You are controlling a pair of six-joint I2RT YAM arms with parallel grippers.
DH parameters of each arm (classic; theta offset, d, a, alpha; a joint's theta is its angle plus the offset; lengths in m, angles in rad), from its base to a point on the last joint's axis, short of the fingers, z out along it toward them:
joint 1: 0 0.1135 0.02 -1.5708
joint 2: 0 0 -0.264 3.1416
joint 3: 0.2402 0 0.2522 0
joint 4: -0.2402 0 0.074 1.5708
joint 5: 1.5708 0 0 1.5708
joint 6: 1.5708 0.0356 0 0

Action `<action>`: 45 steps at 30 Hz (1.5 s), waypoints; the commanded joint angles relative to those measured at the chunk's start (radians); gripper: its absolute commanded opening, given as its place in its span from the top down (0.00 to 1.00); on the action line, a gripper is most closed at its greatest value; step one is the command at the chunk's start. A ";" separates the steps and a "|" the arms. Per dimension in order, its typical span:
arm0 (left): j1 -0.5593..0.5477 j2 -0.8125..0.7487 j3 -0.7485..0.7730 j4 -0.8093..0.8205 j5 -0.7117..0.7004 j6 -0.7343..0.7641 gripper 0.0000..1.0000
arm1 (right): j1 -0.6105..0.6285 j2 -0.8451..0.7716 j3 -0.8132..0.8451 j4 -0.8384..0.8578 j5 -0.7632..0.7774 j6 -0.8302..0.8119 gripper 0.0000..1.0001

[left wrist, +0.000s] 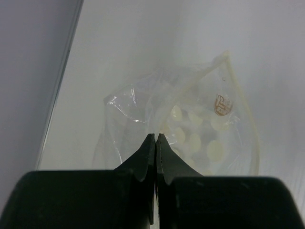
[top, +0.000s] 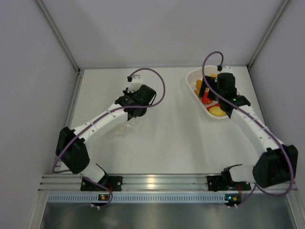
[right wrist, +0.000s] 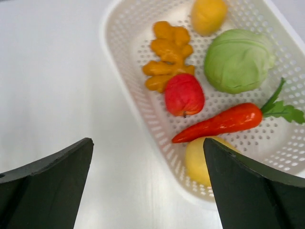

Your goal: Open the zip-top bag and remove the fake food

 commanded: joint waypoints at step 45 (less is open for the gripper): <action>-0.012 -1.053 -0.327 0.060 0.164 0.133 0.01 | 0.009 -1.007 -0.123 -0.436 0.021 -0.152 0.01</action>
